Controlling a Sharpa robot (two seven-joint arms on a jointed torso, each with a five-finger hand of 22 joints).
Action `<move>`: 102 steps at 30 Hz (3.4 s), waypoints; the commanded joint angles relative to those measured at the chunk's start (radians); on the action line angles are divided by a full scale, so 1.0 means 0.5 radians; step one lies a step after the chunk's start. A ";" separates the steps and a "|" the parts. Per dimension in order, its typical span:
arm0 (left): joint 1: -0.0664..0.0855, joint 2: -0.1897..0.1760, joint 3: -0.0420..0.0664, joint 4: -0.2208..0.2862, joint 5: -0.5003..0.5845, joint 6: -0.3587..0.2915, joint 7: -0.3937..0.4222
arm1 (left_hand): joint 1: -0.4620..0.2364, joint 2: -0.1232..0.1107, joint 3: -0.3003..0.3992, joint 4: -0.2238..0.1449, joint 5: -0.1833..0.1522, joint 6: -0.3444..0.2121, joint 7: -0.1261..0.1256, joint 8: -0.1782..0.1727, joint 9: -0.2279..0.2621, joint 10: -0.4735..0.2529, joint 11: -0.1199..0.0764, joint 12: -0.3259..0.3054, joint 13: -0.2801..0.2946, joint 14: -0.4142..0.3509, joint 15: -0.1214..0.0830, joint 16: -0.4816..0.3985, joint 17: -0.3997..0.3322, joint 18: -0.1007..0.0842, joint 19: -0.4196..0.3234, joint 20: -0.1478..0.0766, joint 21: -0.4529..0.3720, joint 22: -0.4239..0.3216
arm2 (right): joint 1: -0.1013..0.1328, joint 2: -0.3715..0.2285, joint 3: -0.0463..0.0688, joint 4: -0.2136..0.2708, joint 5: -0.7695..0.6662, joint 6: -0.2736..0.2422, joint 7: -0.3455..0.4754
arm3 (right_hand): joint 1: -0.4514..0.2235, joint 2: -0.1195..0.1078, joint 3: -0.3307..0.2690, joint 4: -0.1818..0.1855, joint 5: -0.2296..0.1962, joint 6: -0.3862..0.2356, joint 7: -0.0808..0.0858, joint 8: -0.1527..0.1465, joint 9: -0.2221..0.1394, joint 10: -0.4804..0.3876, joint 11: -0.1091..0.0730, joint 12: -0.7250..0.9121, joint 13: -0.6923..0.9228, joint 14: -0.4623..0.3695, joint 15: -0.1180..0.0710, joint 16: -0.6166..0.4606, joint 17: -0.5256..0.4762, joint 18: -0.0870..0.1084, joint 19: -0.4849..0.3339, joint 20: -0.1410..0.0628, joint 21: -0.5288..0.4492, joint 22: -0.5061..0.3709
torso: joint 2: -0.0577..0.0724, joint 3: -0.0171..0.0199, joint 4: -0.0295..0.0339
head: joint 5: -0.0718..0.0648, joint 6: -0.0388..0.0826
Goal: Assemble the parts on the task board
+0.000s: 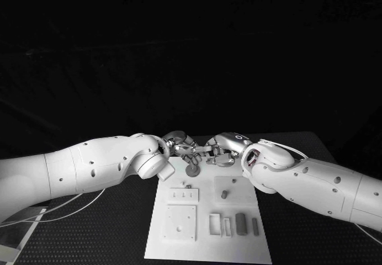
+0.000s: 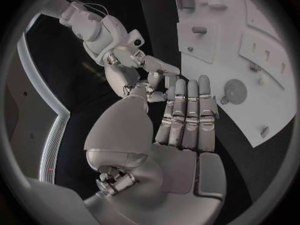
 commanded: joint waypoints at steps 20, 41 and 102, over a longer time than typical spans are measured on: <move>0.001 -0.004 -0.002 0.015 -0.073 0.036 -0.212 | 0.134 0.008 0.030 -0.011 0.404 0.105 -0.033 -0.022 -0.004 0.057 -0.033 0.021 0.114 0.071 -0.025 -0.008 0.074 0.007 0.019 -0.039 0.043 0.085 | -0.013 -0.011 0.001 0.077 -0.117 -0.056 -0.109 | 0.022 -0.010 -0.011 0.002 0.012 0.158 -0.013 0.039 0.045 0.021 -0.007 0.001 -0.008 0.014 -0.015 0.003 -0.007 0.039 0.014 -0.016 0.008 0.023 | 0.006 0.0012 0.000 | -0.007 -0.016; 0.001 0.005 -0.002 0.027 -0.087 0.048 -0.264 | 0.135 0.022 0.012 -0.008 0.410 0.158 -0.054 -0.015 0.006 0.096 -0.053 0.030 0.168 0.108 -0.041 -0.002 0.115 0.009 0.047 -0.054 0.064 0.126 | -0.013 0.031 0.001 0.096 -0.189 -0.038 -0.149 | 0.024 -0.016 -0.010 0.002 0.012 0.166 -0.014 0.038 0.044 0.029 -0.009 -0.001 -0.011 0.023 -0.017 0.000 -0.011 0.039 0.020 -0.020 0.008 0.021 | 0.009 0.0015 0.002 | -0.005 -0.031; 0.000 0.016 -0.002 0.029 0.125 0.030 -0.300 | 0.389 0.015 0.218 -0.010 0.327 0.126 -0.026 -0.087 0.028 0.074 -0.032 -0.072 0.281 0.100 -0.023 -0.102 0.186 -0.005 0.021 -0.039 -0.010 0.205 | -0.051 0.043 0.001 0.122 -0.223 -0.043 -0.200 | 0.025 -0.022 -0.008 0.002 0.012 0.176 -0.016 0.034 0.040 0.040 -0.010 -0.005 -0.017 0.034 -0.018 -0.004 -0.016 0.039 0.027 -0.024 0.007 0.019 | 0.011 0.0042 0.003 | 0.009 -0.062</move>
